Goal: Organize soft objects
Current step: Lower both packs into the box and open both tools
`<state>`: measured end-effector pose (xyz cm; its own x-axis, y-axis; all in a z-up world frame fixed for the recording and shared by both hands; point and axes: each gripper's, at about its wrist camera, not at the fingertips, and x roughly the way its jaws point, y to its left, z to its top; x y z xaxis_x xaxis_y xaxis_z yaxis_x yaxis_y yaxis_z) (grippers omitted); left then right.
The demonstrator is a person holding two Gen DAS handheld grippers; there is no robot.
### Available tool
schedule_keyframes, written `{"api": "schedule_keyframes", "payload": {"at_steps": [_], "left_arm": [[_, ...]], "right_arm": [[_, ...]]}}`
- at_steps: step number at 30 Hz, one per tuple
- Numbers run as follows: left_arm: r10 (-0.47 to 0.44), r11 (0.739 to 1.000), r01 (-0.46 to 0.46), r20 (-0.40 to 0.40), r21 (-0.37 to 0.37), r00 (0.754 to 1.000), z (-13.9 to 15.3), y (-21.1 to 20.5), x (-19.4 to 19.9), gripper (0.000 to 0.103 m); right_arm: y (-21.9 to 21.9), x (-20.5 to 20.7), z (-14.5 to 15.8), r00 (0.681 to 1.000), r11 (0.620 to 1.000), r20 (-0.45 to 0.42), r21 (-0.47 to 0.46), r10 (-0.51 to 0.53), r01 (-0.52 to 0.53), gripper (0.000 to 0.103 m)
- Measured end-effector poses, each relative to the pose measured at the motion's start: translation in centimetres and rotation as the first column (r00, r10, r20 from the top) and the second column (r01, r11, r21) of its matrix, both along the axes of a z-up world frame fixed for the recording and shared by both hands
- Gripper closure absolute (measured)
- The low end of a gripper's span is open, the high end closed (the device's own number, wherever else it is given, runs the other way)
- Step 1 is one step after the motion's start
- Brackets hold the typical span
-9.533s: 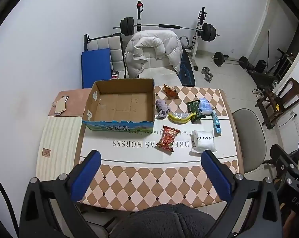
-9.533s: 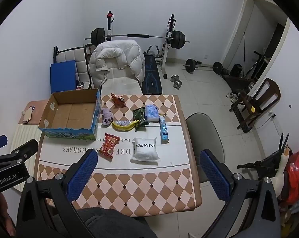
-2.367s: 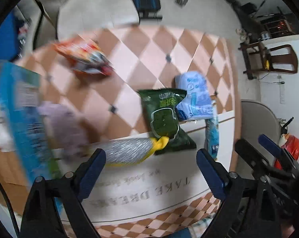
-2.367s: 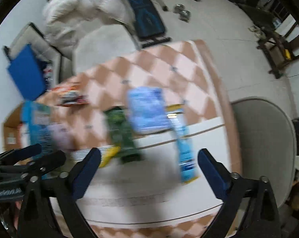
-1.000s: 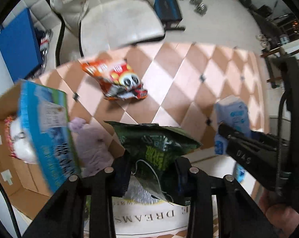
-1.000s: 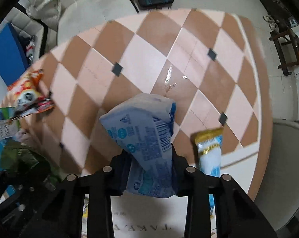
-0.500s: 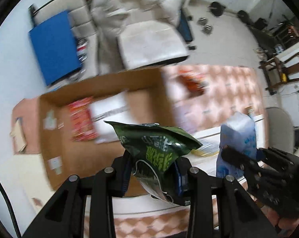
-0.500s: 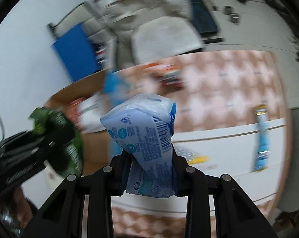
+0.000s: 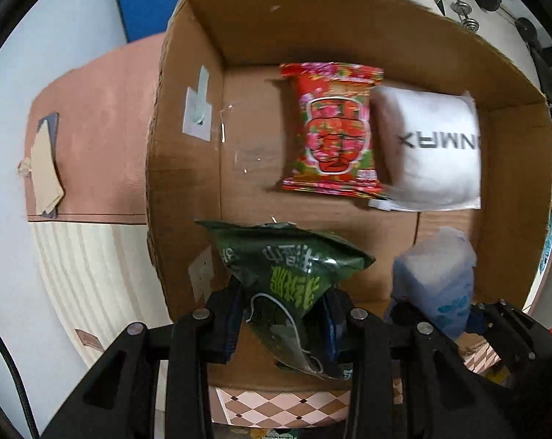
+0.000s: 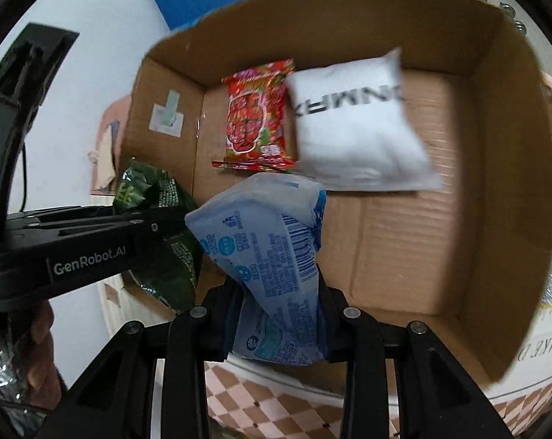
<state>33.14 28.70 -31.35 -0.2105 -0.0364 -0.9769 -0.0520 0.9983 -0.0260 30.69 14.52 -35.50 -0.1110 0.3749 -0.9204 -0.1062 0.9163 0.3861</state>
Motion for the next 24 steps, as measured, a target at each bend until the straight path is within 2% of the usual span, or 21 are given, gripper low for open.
{"api": "schedule_keyframes", "payload": {"at_steps": [8,10,11,12,13,14,15,17,19,21,24], "left_arm": [[0.011,0.999,-0.012,-0.046,-0.030,0.999,-1.9,0.9,0.7,0.068],[0.027,0.999,-0.029,-0.044,-0.035,0.999,-2.0,1.2,0.6,0.064],[0.035,0.998,-0.037,-0.044,-0.044,0.998,-2.0,1.4,0.5,0.063],[0.044,0.997,-0.046,-0.043,-0.056,0.998,-1.8,1.4,0.4,0.057],[0.046,0.997,-0.048,-0.038,-0.061,0.998,-1.6,1.8,0.4,0.046],[0.044,0.997,-0.045,-0.022,-0.061,0.999,-1.3,1.9,0.3,0.040],[0.040,0.998,-0.041,-0.006,-0.054,0.999,-1.0,1.9,0.1,0.032],[0.030,0.999,-0.029,0.031,-0.033,0.999,0.0,1.8,-0.3,0.026],[0.020,1.000,-0.018,0.066,-0.024,0.998,1.1,1.4,-1.1,0.013],[0.018,1.000,-0.017,0.101,-0.013,0.995,2.2,1.0,-2.0,0.008],[0.023,1.000,-0.025,0.167,0.015,0.986,3.8,0.3,-3.5,0.006]], "right_arm": [[2.1,0.5,-0.8,1.000,0.999,-0.025,-0.028,0.017,-0.018,0.064],[2.1,0.8,-1.0,0.999,0.999,-0.041,-0.031,0.025,-0.026,0.056],[2.0,1.0,-1.0,0.998,0.999,-0.047,-0.033,0.029,-0.031,0.040],[2.0,0.9,-0.9,0.998,0.998,-0.046,-0.044,0.032,-0.034,0.018],[1.7,0.8,-0.6,0.999,0.998,-0.039,-0.056,0.032,-0.034,0.011],[1.4,0.8,-0.4,0.999,0.997,-0.034,-0.066,0.036,-0.038,0.007],[1.2,0.6,-0.2,0.999,0.996,-0.035,-0.077,0.039,-0.041,0.008],[0.5,0.4,0.2,0.999,0.994,-0.035,-0.101,0.042,-0.045,0.008],[-0.2,0.0,1.0,0.999,0.991,-0.022,-0.125,0.042,-0.044,0.007],[-1.1,-0.6,2.0,0.999,0.986,0.001,-0.161,0.050,-0.049,0.000],[-2.4,-1.7,3.9,0.997,0.975,0.050,-0.216,0.060,-0.048,0.000]]}}
